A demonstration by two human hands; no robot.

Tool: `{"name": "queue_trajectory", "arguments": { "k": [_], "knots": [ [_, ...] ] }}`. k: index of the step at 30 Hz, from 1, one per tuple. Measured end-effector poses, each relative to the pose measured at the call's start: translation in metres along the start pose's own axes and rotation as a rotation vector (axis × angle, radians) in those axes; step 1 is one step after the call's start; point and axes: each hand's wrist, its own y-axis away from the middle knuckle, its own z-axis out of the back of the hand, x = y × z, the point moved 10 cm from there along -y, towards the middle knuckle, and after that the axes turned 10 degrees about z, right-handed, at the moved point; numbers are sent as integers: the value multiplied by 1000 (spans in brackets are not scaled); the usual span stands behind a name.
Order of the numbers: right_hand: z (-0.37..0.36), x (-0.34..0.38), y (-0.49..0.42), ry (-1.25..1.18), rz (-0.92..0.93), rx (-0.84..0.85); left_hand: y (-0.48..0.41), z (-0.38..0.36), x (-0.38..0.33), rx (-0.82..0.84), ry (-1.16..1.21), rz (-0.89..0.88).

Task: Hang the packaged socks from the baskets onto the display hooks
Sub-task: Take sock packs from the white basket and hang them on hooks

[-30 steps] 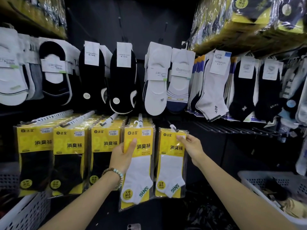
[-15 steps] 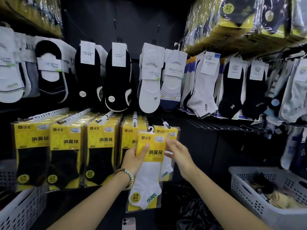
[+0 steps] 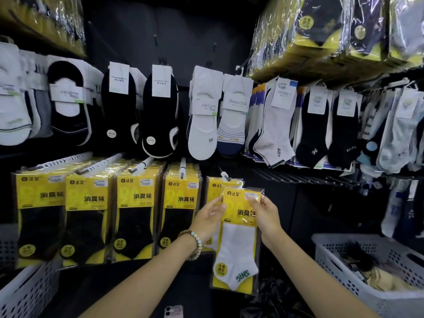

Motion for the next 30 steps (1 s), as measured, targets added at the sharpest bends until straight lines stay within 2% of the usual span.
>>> {"name": "queue_trajectory", "arguments": {
  "k": [10, 13, 18, 21, 26, 30],
  "knots": [
    [-38, -2, -38, 122, 80, 197, -18, 14, 13, -103, 143, -38],
    [-38, -18, -44, 94, 36, 144, -25, 18, 16, -132, 131, -56],
    [-23, -40, -50, 116, -22, -56, -33, 20, 14, -139, 76, -76],
    [-15, -47, -47, 146, -37, -79, -33, 24, 17, -157, 38, -70],
    [-4, -42, -22, 270, -21, -5, -20, 33, 34, -153, -74, -40],
    [-9, -40, 26, 362, -16, 183, 17, 42, 61, -120, -205, -32]
  ]
}}
